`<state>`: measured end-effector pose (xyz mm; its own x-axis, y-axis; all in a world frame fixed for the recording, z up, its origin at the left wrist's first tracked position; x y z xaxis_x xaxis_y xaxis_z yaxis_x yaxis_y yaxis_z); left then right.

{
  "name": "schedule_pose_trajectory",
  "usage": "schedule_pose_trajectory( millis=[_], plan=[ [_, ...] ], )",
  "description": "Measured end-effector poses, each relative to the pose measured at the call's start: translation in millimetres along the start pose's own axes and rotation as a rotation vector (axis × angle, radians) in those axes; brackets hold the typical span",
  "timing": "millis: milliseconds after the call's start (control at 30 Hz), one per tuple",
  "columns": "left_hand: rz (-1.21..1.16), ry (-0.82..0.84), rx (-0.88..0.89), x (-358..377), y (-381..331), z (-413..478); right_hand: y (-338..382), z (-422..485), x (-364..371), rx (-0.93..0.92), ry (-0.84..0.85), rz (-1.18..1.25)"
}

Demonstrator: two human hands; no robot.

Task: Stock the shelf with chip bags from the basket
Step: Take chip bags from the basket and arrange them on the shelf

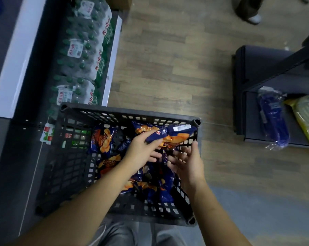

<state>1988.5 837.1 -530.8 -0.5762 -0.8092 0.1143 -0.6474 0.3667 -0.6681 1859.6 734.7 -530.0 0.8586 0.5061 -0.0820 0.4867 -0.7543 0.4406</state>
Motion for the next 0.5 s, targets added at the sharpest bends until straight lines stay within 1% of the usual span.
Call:
schedule_pose_trajectory(
  millis=[67, 100, 167, 267, 433, 500],
  plan=[
    [0.017, -0.001, 0.094, -8.9, -14.9, -18.5, 19.3, -11.9, 5.2, 0.036, 0.14, 0.069],
    [0.034, 0.002, 0.145, -13.6, -23.5, -28.9, 30.6, -18.9, 8.2, 0.034, 0.209, 0.064],
    [0.065, 0.014, 0.241, -22.4, -42.1, -50.1, 54.1, -36.5, 16.0, 0.009, 0.348, -0.006],
    [0.1, -0.017, 0.396, -34.2, -77.2, -83.3, 89.5, -69.9, 33.0, -0.059, 0.506, -0.137],
    [0.027, -0.067, 0.542, -53.0, -139.0, -148.3, 138.3, -128.2, 70.3, -0.196, 0.663, -0.211],
    [-0.01, -0.126, 0.611, -63.7, -160.3, -175.9, 154.8, -155.0, 88.7, -0.28, 0.718, -0.261]
  ],
)
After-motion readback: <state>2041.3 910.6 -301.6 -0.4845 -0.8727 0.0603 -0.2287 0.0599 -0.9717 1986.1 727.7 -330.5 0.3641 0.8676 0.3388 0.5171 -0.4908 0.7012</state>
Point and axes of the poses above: each hand's wrist, its own z-axis towards the middle knuckle, its own x-axis out of the palm, y = z × x, the point moved 4 cm from there along z, towards the middle knuckle, and after that the axes turned 11 degrees about -z, right-handed, at the moved point
